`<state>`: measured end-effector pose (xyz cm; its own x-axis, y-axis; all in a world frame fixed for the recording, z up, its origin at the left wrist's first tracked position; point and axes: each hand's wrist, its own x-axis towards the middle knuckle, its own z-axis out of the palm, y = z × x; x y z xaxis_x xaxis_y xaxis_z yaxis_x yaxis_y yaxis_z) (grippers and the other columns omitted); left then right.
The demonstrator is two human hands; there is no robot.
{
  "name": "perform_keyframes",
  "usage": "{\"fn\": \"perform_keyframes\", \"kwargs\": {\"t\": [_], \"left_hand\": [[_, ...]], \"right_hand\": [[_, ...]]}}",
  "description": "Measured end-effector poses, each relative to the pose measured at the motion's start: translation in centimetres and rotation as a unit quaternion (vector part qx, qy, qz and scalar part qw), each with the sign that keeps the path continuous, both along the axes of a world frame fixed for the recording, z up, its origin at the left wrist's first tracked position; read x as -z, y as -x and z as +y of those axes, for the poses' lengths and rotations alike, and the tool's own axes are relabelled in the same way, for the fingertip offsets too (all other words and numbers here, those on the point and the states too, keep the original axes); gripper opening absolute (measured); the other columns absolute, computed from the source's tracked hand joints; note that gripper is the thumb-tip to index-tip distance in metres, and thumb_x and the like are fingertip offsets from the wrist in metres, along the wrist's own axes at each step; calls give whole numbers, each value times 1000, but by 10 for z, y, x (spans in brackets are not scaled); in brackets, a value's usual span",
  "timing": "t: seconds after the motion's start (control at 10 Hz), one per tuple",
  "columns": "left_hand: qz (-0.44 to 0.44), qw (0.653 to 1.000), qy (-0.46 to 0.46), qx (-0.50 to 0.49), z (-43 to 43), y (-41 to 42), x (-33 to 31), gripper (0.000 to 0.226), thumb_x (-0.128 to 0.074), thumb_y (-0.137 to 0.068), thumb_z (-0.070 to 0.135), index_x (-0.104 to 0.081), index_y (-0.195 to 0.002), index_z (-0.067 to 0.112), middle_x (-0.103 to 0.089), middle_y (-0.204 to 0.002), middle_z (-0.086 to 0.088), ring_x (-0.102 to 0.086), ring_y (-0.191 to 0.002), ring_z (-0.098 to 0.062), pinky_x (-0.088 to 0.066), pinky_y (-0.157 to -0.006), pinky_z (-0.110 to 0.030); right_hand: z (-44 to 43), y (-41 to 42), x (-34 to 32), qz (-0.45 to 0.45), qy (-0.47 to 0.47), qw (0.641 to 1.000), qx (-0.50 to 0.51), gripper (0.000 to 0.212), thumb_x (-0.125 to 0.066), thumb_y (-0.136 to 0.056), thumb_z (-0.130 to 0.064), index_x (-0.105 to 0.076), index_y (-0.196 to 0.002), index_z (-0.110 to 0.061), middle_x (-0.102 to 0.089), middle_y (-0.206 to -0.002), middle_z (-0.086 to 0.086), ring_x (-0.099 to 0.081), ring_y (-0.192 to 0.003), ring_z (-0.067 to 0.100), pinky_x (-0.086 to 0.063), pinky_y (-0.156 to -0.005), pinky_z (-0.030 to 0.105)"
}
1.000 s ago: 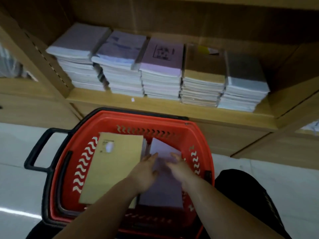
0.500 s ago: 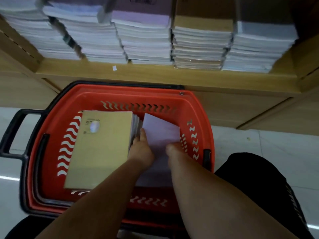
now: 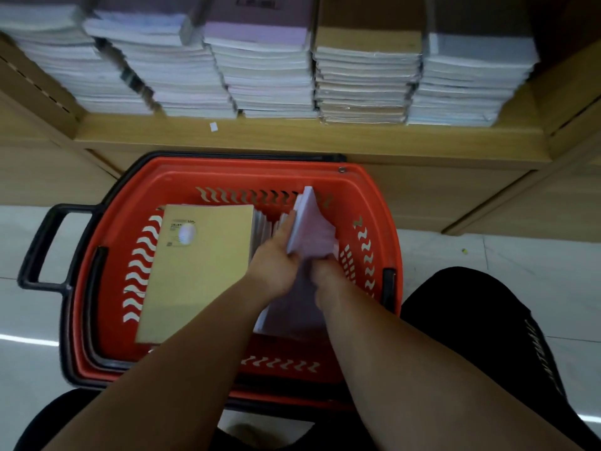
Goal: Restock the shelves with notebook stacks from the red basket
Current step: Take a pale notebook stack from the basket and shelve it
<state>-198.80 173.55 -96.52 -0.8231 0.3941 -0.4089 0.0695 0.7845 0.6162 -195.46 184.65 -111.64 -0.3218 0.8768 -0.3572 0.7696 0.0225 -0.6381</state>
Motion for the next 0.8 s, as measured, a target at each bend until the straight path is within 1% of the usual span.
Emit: {"fn": "perform_keyframes", "kwargs": {"t": [0.1, 0.2, 0.3, 0.4, 0.5, 0.6, 0.7, 0.8], "left_hand": [[-5, 999, -37, -29, -15, 3, -14, 78, -51, -97, 7, -17, -157, 44, -51, -148, -2, -62, -110, -29, -49, -84, -29], [-30, 985, -135, -103, -36, 5, -34, 75, -52, -97, 5, -28, -154, 47, -57, -141, 7, -66, -101, -14, -58, -88, -38], [-72, 957, -234, -156, -64, 7, -54, 72, -54, -99, 4, -35, -150, 50, -63, -134, 9, -70, -102, -12, -59, -89, -46], [-95, 924, -319, -187, -98, 7, -73, 71, -55, -97, -2, -43, -147, 46, -68, -128, 0, -70, -110, -24, -57, -90, -51], [-138, 891, -376, -212, -137, 14, -78, 66, -51, -97, -6, -49, -145, 39, -69, -129, -5, -69, -112, -30, -57, -86, -50], [-151, 894, -348, -240, -174, 30, -60, 65, -53, -97, -5, -50, -144, 40, -67, -131, -7, -68, -112, -34, -55, -90, -55], [-122, 922, -257, -263, -197, 43, -40, 66, -53, -98, -3, -47, -146, 43, -66, -131, 0, -67, -113, -30, -56, -89, -49], [-63, 953, -162, -247, -205, 53, -23, 66, -54, -98, 4, -40, -151, 40, -55, -146, 1, -55, -129, -28, -49, -104, -50]], "right_hand": [[-4, -7, -46, 16, 197, 977, -84, 34, -38, -104, -19, -68, -121, -15, -71, -112, 4, -69, -94, 18, -56, -79, 29], [-18, -8, -94, 2, 329, 940, -93, 56, -47, -104, -35, -30, -157, -29, -44, -154, 3, -48, -133, 29, -42, -109, 38], [-32, -6, -108, 77, 310, 942, -104, 65, -51, -100, -50, -22, -158, -43, -35, -160, -3, -42, -139, 29, -36, -114, 41], [-55, -10, -132, 111, 283, 940, -153, 66, -51, -98, -56, -22, -157, -48, -37, -156, -1, -43, -138, 28, -35, -109, 36], [-76, -10, -140, 106, 269, 936, -203, 69, -53, -96, -56, -19, -155, -52, -50, -141, 0, -54, -125, 26, -43, -100, 34], [-102, -3, -141, 109, 319, 911, -237, 73, -60, -92, -40, -21, -149, -63, -64, -133, -7, -65, -110, 18, -53, -98, 41], [-118, 0, -132, 113, 331, 895, -278, 79, -55, -98, -15, -18, -153, -58, -63, -134, -8, -65, -104, 12, -55, -88, 33], [-127, 3, -134, 82, 314, 898, -296, 82, -53, -102, -16, -5, -158, -51, -57, -145, -3, -62, -110, 20, -50, -87, 31]]}}
